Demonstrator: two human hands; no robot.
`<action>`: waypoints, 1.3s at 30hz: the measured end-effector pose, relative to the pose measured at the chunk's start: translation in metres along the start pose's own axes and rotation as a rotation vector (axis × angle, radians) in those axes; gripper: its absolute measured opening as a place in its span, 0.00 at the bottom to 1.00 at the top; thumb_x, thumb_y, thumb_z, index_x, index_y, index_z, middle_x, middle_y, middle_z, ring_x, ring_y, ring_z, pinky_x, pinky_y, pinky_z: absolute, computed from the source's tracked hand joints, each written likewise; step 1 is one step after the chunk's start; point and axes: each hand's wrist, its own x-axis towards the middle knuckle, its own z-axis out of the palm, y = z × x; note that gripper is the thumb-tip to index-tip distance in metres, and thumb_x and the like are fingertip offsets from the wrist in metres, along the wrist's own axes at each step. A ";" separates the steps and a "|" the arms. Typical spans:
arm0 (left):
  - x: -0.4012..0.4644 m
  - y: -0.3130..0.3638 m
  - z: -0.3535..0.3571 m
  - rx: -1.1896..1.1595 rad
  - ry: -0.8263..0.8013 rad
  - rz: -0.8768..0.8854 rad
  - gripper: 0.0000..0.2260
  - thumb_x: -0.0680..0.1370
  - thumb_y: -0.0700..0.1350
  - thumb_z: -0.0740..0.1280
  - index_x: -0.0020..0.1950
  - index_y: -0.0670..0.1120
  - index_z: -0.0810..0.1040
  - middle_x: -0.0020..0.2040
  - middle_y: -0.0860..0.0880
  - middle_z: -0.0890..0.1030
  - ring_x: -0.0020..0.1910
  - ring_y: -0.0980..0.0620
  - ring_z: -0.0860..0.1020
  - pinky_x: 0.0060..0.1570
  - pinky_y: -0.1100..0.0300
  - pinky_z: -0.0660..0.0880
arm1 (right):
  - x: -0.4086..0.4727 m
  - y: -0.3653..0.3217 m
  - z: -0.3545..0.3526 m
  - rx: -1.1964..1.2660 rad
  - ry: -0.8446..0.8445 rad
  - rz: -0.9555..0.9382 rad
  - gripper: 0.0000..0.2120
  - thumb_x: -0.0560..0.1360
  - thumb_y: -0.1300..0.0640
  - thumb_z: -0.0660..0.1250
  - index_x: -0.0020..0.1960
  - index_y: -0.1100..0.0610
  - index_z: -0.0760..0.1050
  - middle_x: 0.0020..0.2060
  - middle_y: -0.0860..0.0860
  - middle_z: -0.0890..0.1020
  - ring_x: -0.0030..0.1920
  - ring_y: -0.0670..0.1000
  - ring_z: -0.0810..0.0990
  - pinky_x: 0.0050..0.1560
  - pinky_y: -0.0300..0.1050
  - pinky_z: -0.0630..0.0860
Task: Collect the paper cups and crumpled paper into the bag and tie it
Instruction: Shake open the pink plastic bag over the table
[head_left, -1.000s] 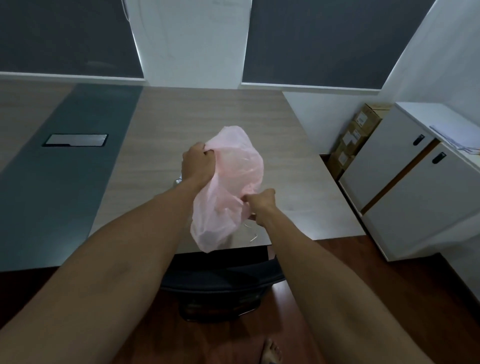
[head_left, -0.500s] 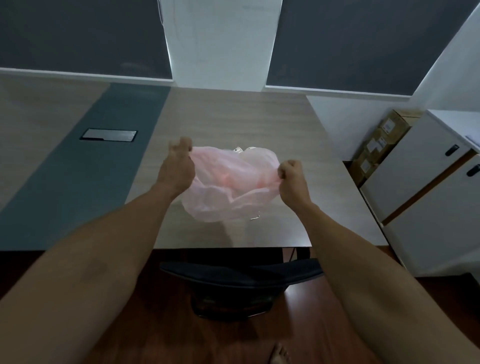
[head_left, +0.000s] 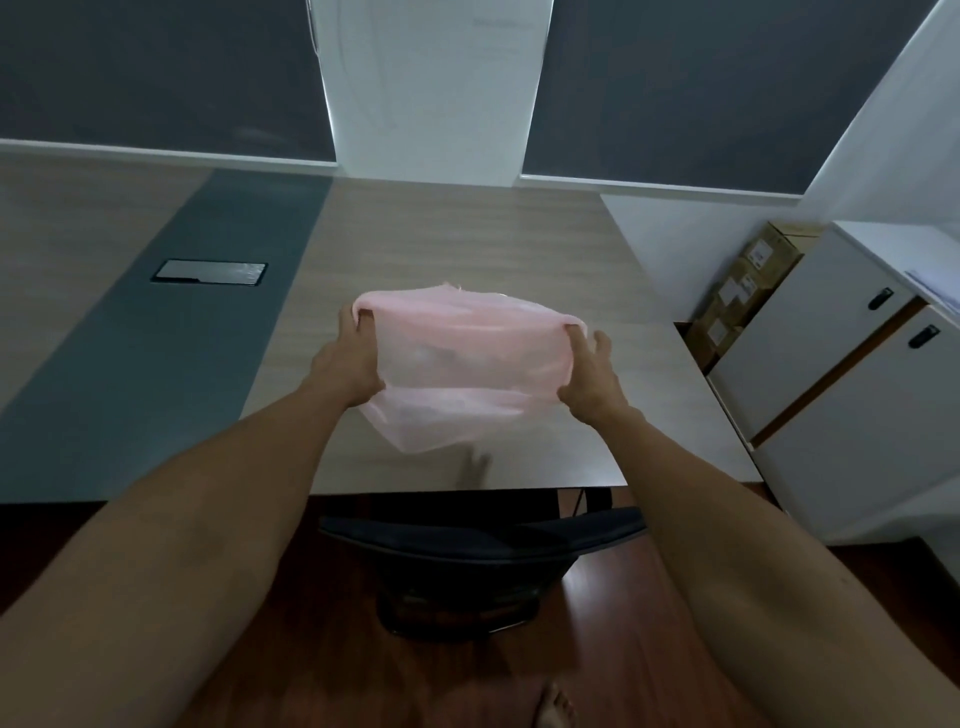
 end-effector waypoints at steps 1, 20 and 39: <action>-0.001 0.000 0.002 0.004 -0.019 -0.012 0.53 0.66 0.47 0.80 0.78 0.52 0.47 0.76 0.46 0.53 0.53 0.32 0.78 0.54 0.40 0.79 | -0.003 0.000 0.000 -0.038 -0.040 -0.029 0.44 0.71 0.73 0.66 0.73 0.38 0.54 0.76 0.52 0.51 0.48 0.67 0.78 0.48 0.61 0.82; -0.004 -0.019 0.008 0.009 -0.120 0.078 0.40 0.75 0.52 0.71 0.81 0.54 0.53 0.78 0.46 0.60 0.63 0.36 0.76 0.58 0.41 0.78 | 0.001 -0.036 0.022 -0.155 -0.014 0.110 0.25 0.80 0.47 0.63 0.72 0.59 0.68 0.70 0.55 0.69 0.65 0.64 0.75 0.62 0.56 0.73; -0.010 -0.026 -0.063 -0.176 -0.419 -0.026 0.53 0.72 0.32 0.74 0.83 0.57 0.42 0.77 0.40 0.61 0.55 0.40 0.74 0.28 0.53 0.80 | 0.029 -0.068 0.000 -0.166 -0.522 -0.088 0.63 0.68 0.69 0.78 0.82 0.47 0.34 0.79 0.52 0.44 0.69 0.70 0.69 0.31 0.49 0.81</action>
